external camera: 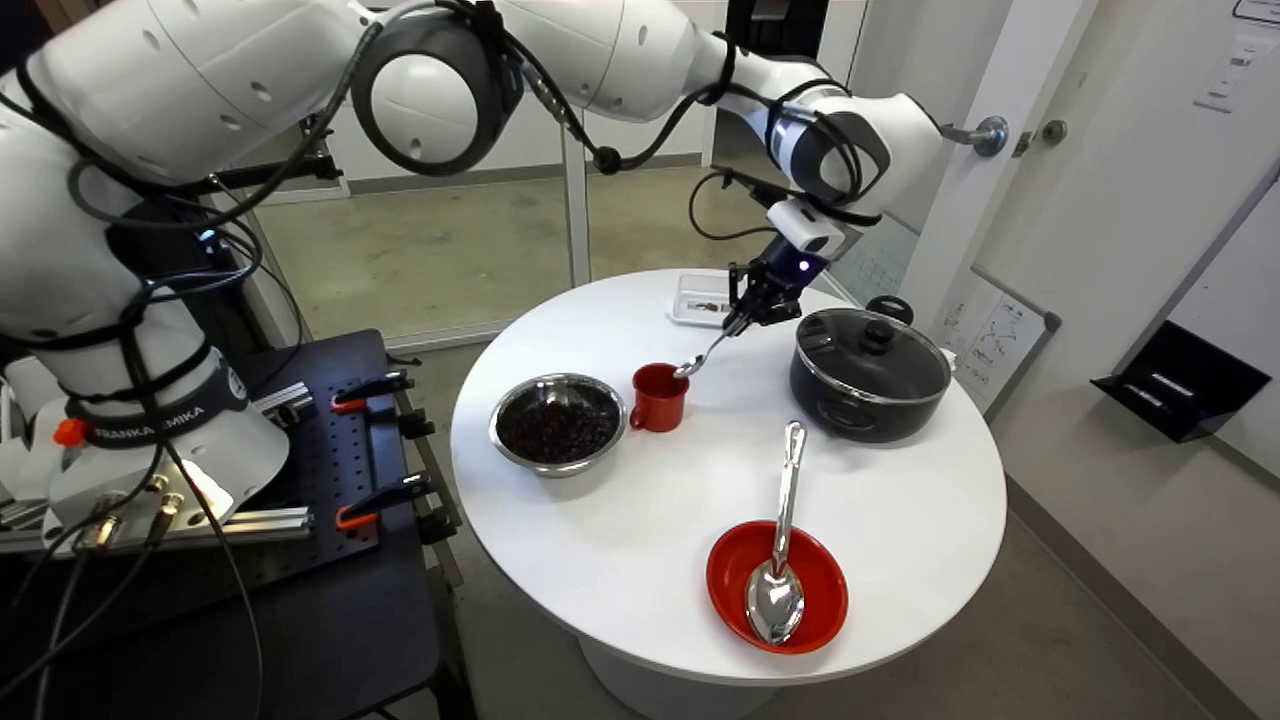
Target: Use the small spoon to stir the contents in the silver bowl, then put the spoon in the cup
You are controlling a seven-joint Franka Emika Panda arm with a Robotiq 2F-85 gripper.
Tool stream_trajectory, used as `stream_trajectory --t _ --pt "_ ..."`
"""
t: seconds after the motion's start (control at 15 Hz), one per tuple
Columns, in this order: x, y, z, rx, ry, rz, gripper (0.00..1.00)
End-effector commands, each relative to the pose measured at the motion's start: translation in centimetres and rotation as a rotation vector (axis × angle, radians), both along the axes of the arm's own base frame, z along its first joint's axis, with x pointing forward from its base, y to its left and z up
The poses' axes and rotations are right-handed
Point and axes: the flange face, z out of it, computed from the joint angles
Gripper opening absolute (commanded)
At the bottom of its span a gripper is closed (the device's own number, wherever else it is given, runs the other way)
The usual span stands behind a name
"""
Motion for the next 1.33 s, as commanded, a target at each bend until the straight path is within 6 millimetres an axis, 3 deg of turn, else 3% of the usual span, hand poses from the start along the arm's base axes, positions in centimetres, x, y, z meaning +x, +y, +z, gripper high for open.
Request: stream_trajectory --t 0.0,0.27,0.67,0.93,1.27 --pt "1.9 -1.0 0.6 -0.037 -0.11 -0.166 0.01" --pt "3.6 -1.7 0.5 -0.102 -0.27 -0.274 0.01" --pt "3.3 -3.2 3.1 -0.157 -0.31 -0.341 0.01" --pt "1.6 -4.9 6.1 -0.179 -0.291 -0.349 0.01" --pt "-2.6 -7.1 9.0 -0.173 -0.226 -0.327 0.01"
